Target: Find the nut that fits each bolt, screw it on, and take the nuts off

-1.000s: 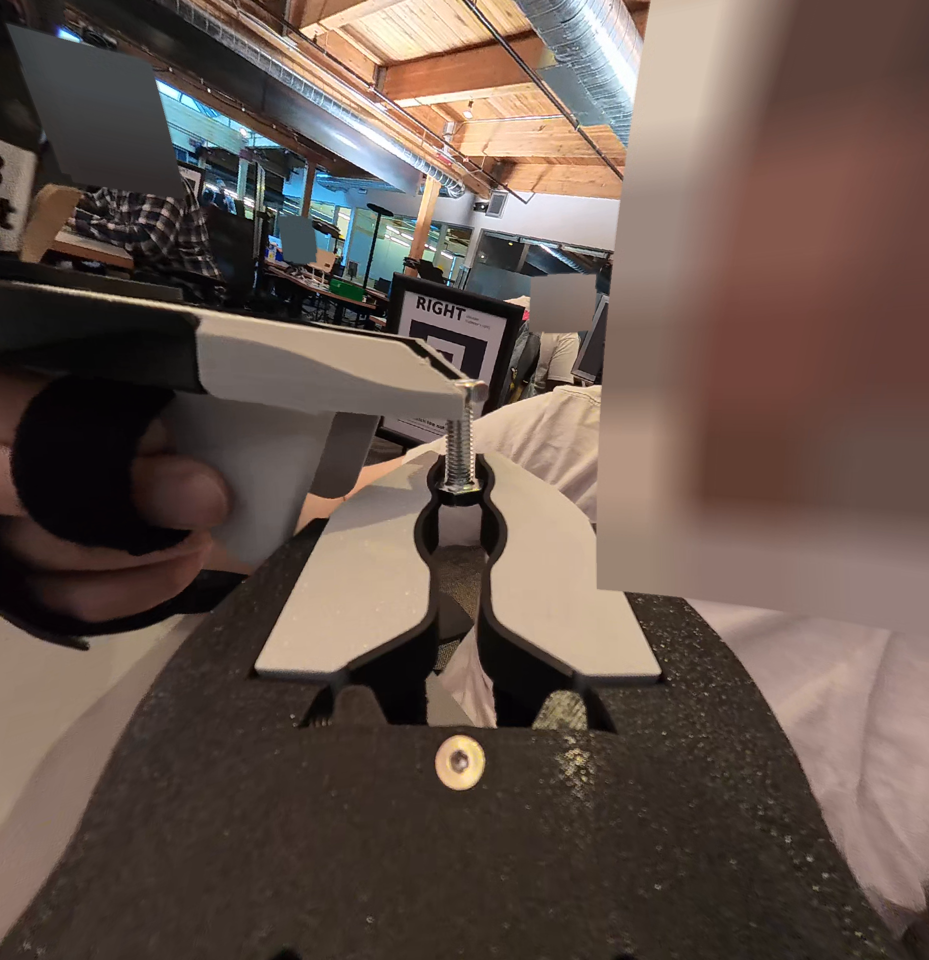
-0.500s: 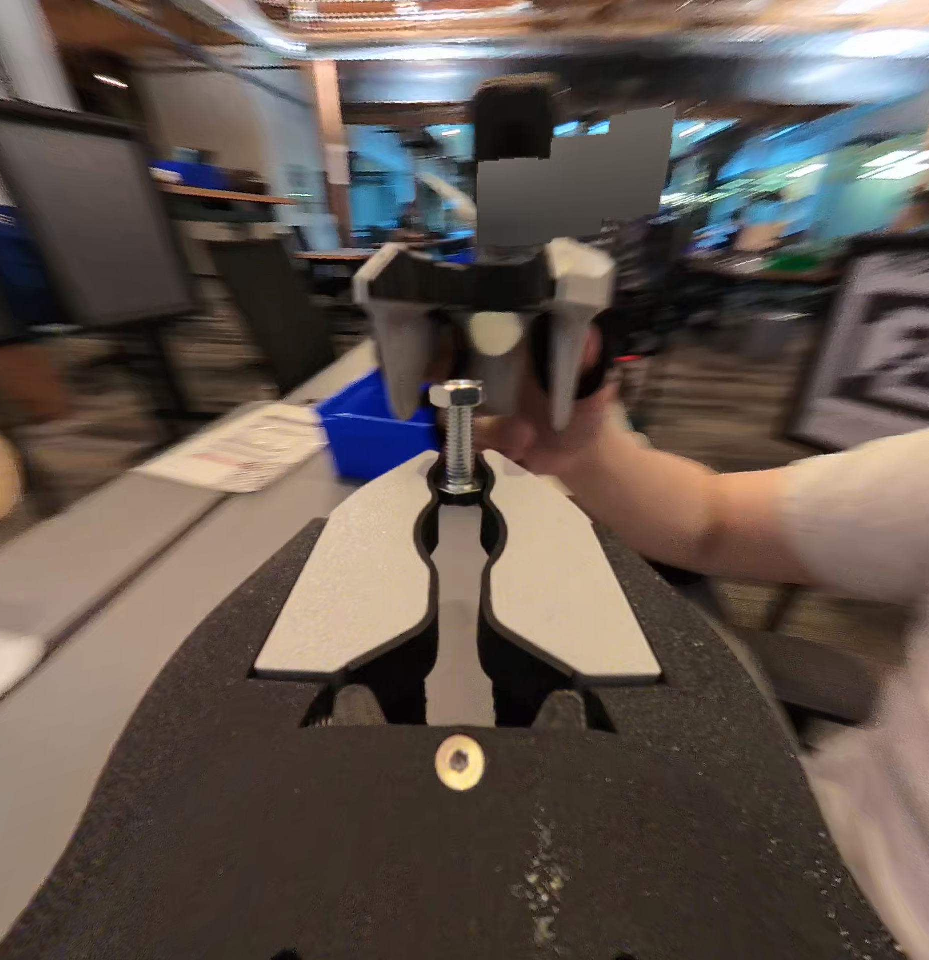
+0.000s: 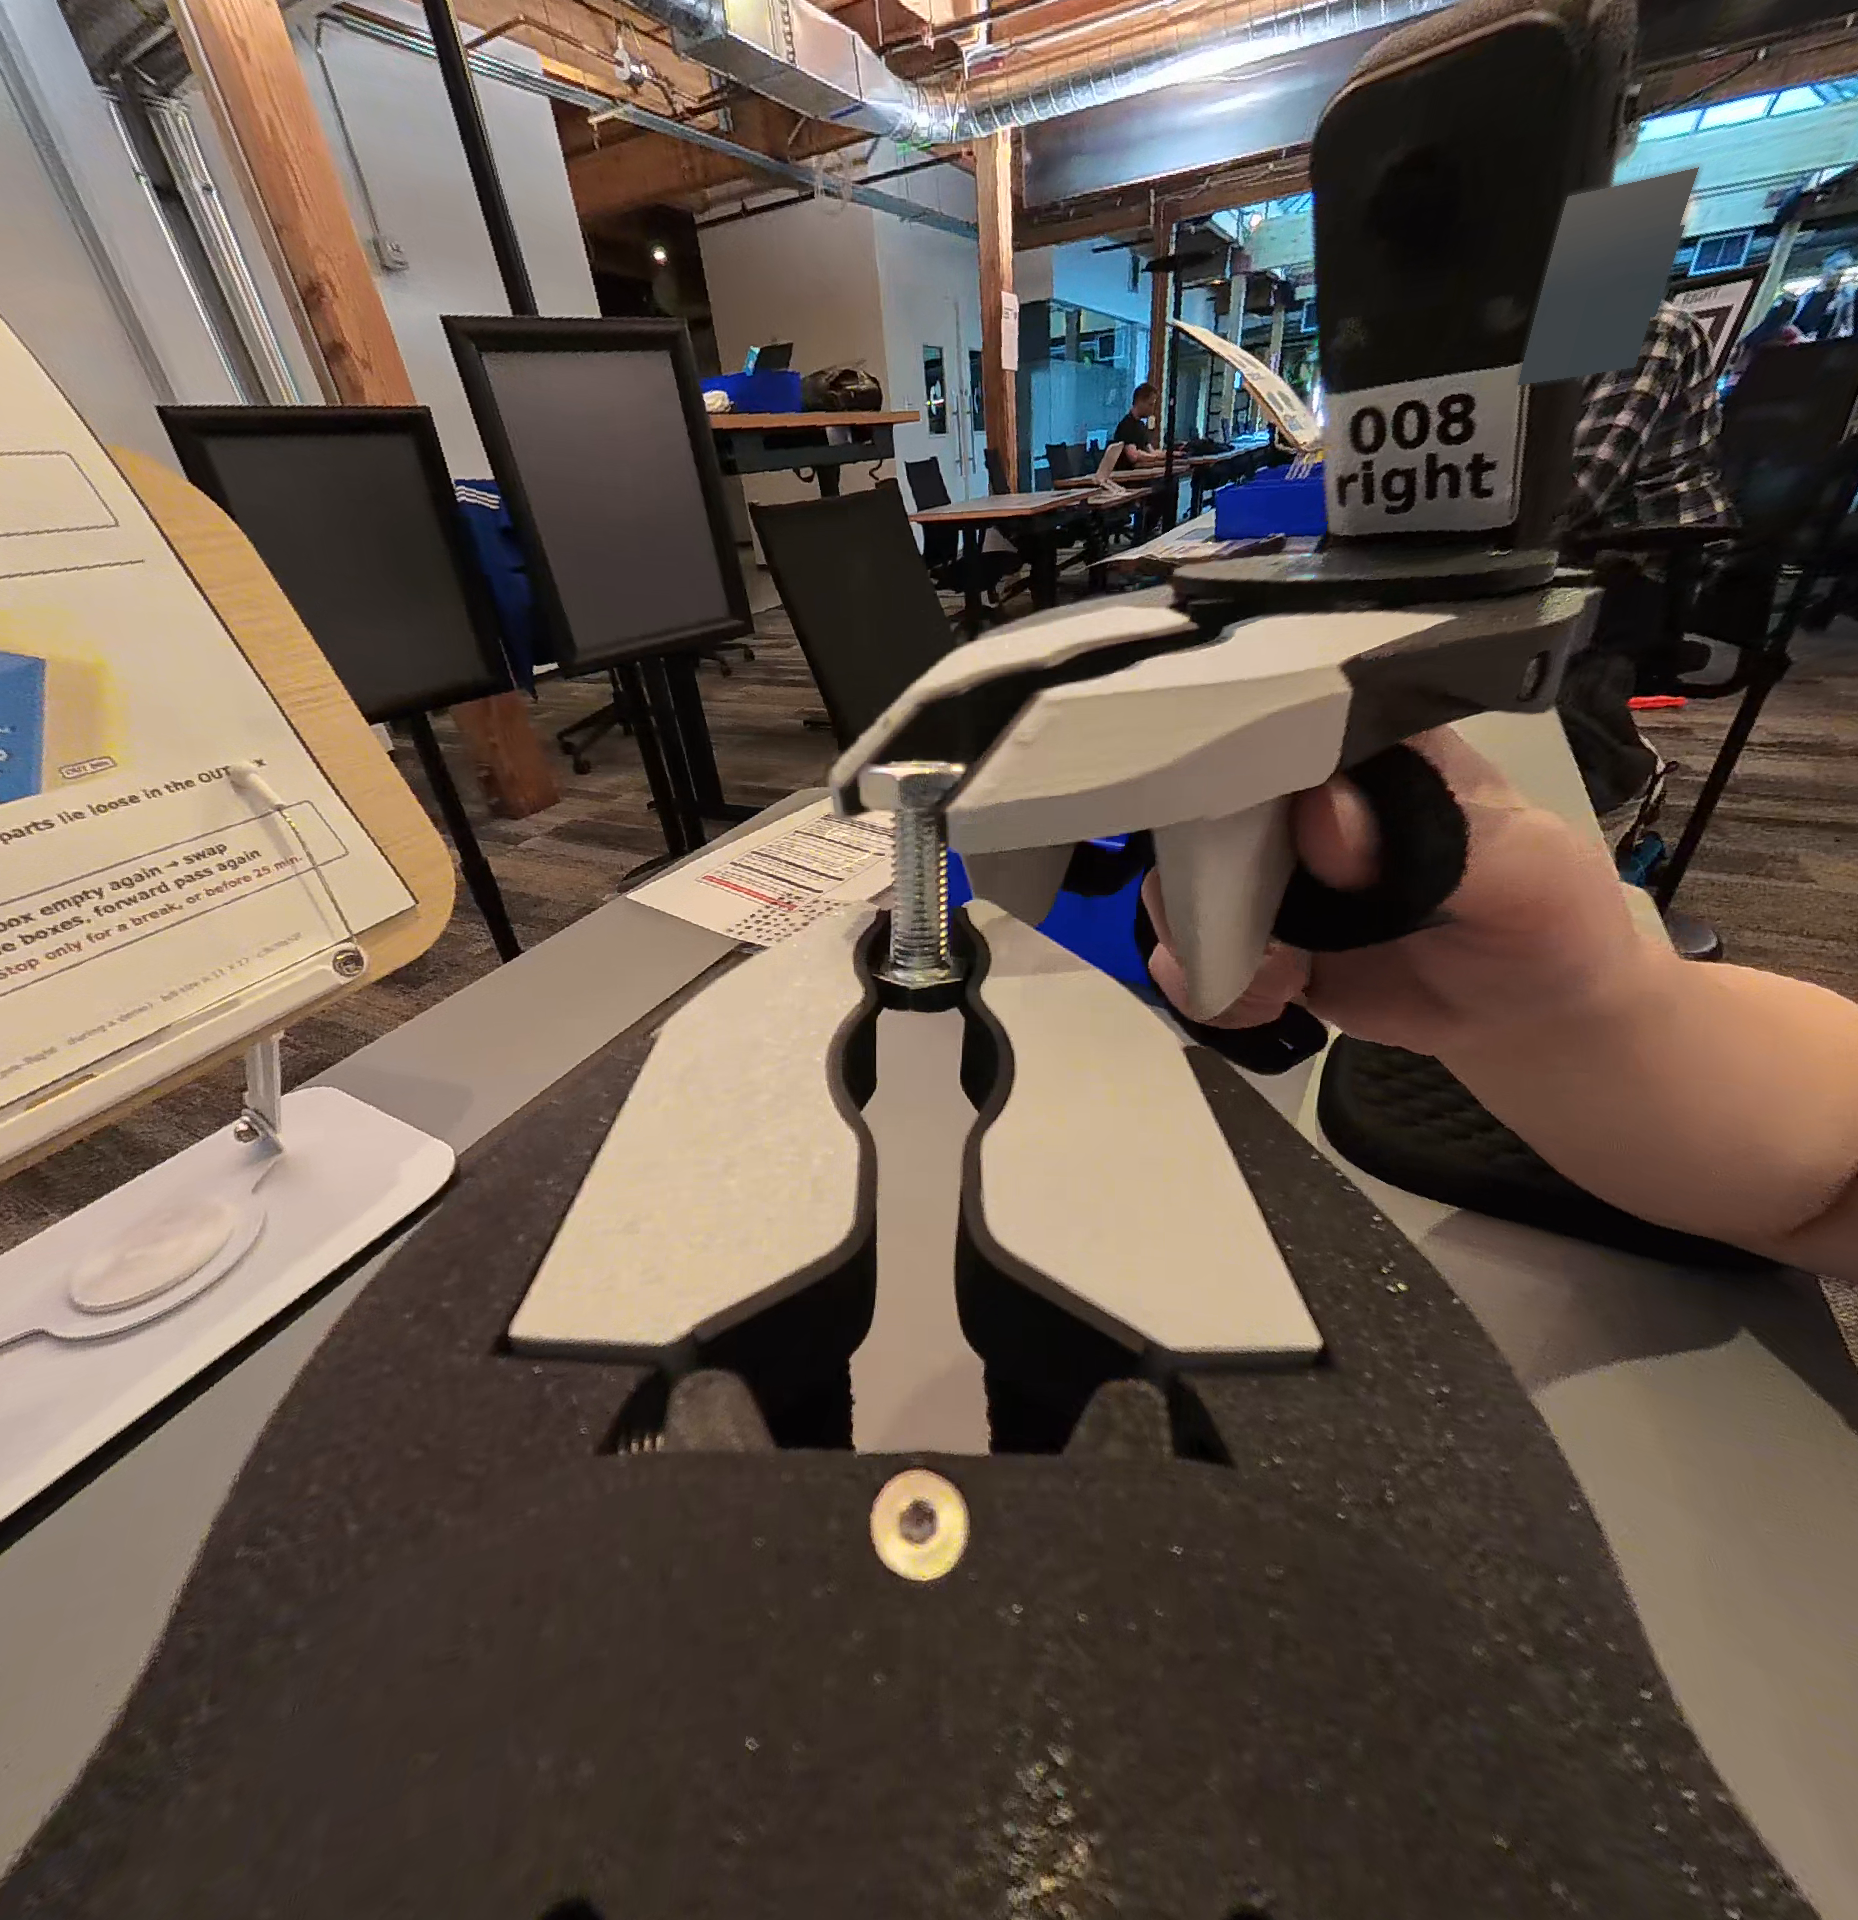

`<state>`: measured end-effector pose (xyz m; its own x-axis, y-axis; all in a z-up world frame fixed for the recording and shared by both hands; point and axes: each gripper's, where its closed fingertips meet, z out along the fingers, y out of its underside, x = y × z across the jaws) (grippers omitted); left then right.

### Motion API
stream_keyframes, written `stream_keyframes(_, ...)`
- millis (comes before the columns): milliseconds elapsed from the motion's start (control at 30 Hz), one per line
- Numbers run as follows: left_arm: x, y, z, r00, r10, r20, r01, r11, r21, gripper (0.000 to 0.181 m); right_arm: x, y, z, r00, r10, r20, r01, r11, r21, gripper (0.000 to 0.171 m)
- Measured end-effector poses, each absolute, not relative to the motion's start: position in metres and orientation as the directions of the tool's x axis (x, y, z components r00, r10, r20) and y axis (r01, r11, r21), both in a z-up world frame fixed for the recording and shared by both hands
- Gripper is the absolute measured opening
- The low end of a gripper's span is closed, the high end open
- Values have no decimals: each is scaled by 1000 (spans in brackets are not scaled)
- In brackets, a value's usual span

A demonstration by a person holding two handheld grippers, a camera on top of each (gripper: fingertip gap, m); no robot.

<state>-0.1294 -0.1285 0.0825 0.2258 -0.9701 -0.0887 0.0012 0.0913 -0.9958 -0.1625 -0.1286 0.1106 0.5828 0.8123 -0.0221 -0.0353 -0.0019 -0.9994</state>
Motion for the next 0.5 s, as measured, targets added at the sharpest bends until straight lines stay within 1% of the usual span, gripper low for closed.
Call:
stream_keyframes(33,-129,-129,82,223,-971,-88,0,90,-996,10,-163,-130,111,571,821,-25,-41,-2,-999,15)
stream_keyframes(133,-129,-132,83,195,-977,-83,-1,84,-996,10,-164,-131,112,551,834,-9,-26,7,-1000,15)
stream_keyframes(200,-128,-139,85,132,-988,-78,2,79,-997,10,-164,-137,114,494,869,16,-6,21,-1000,15)
stream_keyframes(333,-127,-173,89,-143,-990,-7,-18,9,-1000,10,-163,-163,122,244,968,54,-32,63,-997,15)
stream_keyframes(433,-131,-206,84,-393,-912,118,-80,-94,-992,10,-158,-197,131,-17,996,84,-123,81,-989,15)
stream_keyframes(500,-131,-216,82,-459,-874,158,-92,-130,-987,10,-154,-200,133,-62,995,81,-146,72,-987,15)
